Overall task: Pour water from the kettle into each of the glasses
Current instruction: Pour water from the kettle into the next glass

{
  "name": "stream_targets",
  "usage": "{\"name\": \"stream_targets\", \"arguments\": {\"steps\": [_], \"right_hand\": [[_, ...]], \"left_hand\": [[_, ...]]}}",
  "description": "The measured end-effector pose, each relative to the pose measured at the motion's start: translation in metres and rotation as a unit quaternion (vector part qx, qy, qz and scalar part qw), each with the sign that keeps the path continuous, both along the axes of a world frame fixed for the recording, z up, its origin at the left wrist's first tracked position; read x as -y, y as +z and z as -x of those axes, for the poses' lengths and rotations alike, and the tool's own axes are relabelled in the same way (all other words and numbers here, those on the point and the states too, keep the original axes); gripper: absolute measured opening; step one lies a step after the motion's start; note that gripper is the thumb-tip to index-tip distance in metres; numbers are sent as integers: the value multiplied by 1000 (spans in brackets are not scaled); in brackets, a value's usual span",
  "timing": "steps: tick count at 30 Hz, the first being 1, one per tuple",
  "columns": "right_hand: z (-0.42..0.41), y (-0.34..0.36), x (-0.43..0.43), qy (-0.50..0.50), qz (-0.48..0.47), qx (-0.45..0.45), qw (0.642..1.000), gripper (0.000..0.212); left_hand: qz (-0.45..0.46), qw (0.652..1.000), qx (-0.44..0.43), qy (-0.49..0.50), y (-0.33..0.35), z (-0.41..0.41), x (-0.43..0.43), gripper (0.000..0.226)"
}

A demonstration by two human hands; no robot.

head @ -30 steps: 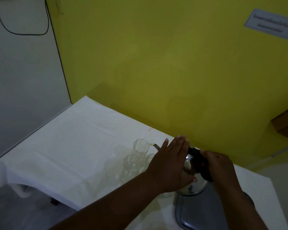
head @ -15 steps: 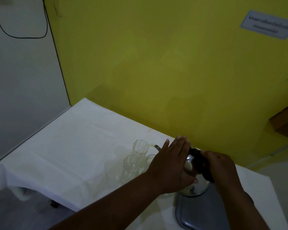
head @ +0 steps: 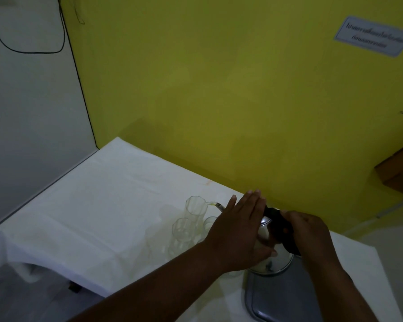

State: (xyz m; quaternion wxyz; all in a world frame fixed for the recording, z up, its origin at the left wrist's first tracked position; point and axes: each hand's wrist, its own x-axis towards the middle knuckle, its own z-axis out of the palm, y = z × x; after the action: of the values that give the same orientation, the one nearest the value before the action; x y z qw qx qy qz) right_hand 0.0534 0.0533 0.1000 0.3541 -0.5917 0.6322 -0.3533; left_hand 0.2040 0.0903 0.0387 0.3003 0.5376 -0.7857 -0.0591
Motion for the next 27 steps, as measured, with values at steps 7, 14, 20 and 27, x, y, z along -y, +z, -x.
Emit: {"name": "stream_targets", "arguments": {"steps": [7, 14, 20, 27], "right_hand": [[4, -3, 1, 25, 6, -29, 999, 34], [4, -7, 0, 1, -6, 10, 1000, 30], [5, -8, -2, -2, -5, 15, 1000, 32], [6, -6, -4, -1, 3, 11, 1000, 35]], "left_hand": [[-1, 1000, -6, 0, -1, 1, -2, 100], [-4, 1000, -12, -6, 0, 0, -4, 100], [-2, 1000, -12, -8, -2, 1, -5, 99], [1, 1000, -20, -11, -1, 0, -7, 99]]}}
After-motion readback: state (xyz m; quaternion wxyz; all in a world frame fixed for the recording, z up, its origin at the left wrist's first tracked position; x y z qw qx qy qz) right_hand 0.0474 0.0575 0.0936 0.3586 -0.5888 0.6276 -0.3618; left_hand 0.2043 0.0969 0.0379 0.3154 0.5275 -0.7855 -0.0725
